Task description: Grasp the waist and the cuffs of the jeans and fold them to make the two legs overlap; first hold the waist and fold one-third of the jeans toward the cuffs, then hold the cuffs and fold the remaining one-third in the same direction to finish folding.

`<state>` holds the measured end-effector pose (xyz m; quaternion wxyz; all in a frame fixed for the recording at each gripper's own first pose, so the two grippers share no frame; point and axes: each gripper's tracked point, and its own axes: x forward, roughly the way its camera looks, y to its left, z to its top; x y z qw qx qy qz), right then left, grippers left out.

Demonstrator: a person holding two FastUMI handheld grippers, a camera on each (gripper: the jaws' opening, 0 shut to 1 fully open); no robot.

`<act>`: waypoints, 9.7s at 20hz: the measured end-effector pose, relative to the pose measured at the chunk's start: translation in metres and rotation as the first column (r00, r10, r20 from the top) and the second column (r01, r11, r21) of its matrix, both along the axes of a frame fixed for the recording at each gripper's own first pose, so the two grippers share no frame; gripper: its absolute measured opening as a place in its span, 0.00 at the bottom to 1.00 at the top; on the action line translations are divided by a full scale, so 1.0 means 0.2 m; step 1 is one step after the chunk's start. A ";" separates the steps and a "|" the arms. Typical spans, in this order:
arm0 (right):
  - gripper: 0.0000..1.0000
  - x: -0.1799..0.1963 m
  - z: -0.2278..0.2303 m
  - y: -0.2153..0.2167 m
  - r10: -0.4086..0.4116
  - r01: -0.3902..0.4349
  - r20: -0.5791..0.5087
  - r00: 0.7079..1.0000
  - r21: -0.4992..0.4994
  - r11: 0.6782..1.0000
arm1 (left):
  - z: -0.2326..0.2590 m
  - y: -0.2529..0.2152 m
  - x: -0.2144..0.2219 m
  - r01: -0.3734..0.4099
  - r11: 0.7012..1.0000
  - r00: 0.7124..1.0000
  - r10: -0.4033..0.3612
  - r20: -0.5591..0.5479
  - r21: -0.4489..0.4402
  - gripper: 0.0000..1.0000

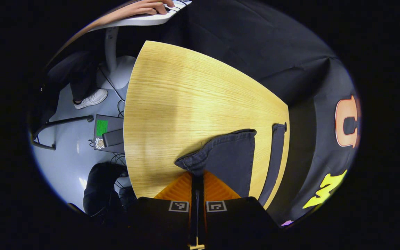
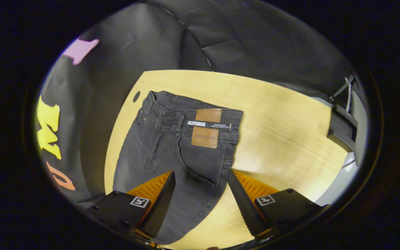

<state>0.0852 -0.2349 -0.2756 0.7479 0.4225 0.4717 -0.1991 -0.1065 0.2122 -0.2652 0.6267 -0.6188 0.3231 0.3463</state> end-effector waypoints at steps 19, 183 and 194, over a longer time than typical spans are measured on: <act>0.00 0.12 0.30 -0.03 -0.010 -0.003 0.128 0.992 0.105 0.994 | 0.29 0.07 0.26 -0.130 0.980 0.988 0.140 0.057 -0.148 0.03; 0.98 0.42 1.92 0.82 0.807 0.035 0.524 0.273 -0.843 0.537 | 0.38 0.10 1.41 0.108 0.989 0.893 -0.143 0.427 0.105 0.97; 0.98 0.43 2.01 0.67 0.809 0.091 0.499 0.309 -0.863 0.498 | 0.22 0.19 1.53 -0.014 1.000 0.878 0.016 0.479 -0.008 0.96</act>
